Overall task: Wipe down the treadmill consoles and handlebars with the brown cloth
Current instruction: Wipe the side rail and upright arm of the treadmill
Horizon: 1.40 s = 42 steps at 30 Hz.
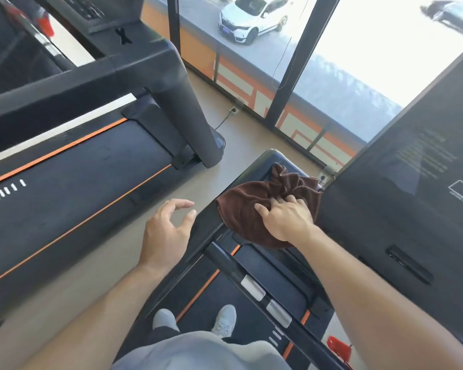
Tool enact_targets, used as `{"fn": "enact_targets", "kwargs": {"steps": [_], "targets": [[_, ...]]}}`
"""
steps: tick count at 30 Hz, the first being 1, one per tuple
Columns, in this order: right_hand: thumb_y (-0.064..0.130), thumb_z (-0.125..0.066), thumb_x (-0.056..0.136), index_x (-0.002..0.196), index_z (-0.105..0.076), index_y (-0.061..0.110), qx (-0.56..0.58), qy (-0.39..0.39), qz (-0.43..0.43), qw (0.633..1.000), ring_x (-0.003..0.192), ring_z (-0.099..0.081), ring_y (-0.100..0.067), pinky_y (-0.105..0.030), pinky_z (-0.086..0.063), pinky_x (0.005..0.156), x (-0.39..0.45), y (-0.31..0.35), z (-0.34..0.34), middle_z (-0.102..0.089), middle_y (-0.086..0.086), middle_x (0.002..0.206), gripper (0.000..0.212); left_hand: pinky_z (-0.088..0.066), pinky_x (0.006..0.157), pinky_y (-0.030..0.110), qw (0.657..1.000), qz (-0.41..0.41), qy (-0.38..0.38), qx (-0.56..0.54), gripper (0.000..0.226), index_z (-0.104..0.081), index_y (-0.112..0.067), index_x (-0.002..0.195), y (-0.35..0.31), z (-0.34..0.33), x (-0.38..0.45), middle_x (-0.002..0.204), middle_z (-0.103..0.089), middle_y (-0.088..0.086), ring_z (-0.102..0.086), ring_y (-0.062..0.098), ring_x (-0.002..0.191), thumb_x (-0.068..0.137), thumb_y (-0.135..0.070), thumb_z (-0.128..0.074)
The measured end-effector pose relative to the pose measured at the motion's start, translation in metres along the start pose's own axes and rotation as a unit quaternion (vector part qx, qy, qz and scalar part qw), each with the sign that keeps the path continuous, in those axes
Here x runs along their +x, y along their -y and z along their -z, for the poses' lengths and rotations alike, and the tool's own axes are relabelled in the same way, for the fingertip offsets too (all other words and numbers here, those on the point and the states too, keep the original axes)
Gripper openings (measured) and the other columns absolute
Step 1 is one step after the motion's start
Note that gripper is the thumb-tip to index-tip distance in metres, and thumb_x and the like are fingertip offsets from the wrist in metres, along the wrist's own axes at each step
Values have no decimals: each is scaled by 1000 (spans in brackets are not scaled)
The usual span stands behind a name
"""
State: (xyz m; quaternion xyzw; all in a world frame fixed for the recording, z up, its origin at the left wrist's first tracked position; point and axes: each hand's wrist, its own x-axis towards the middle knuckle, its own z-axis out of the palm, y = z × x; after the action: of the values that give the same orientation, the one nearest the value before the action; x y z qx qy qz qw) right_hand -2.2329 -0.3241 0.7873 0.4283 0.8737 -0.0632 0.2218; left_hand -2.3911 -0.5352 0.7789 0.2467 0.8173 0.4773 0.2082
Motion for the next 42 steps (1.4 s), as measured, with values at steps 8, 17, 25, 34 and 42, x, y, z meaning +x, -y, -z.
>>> {"fn": "enact_targets", "kwargs": {"steps": [8, 17, 25, 34, 42], "targets": [[53, -45, 104, 138, -61, 25, 110, -55, -8, 992, 131, -53, -27, -38, -37, 111, -27, -13, -4, -66, -3, 136, 47, -39, 91, 18, 1000, -5, 25, 8, 11, -71, -27, 103, 4, -12, -9, 108, -70, -17, -57, 1, 104, 96, -20, -66], [62, -17, 107, 165, -7, 31, 66, -131, 104, 984, 159, 11, -23, -44, 3, 130, -16, 32, -51, -4, 14, 171, 66, -46, 105, 29, 999, -43, 27, 14, 12, -71, -27, 101, -4, -25, -3, 108, -71, -14, -61, 9, 112, 94, -18, -67], [83, -14, 95, 162, -17, 42, 97, -127, 96, 982, 158, 13, -17, -48, 12, 127, 63, 5, -2, -7, 20, 171, 78, -38, 94, 6, 995, -73, 46, 48, 12, -71, -25, 101, -23, -39, 6, 106, -70, -15, -62, 6, 108, 93, -17, -68], [70, -20, 101, 142, -55, 17, 255, -13, -150, 955, 130, -54, -36, -42, -39, 104, 122, -62, 53, -56, -16, 146, 76, -38, 94, 15, 997, -10, -17, 75, 12, -71, -27, 101, -7, -10, -7, 105, -67, -25, -53, -17, 100, 94, -18, -67], [67, -22, 99, 139, -54, 15, 284, -19, -149, 947, 118, -57, -40, -46, -43, 100, 125, -56, 58, -58, -17, 143, 73, -30, 83, -8, 994, 35, -62, 84, 14, -70, -30, 99, 8, 19, -30, 106, -68, -22, -49, -27, 99, 95, -18, -66]]}}
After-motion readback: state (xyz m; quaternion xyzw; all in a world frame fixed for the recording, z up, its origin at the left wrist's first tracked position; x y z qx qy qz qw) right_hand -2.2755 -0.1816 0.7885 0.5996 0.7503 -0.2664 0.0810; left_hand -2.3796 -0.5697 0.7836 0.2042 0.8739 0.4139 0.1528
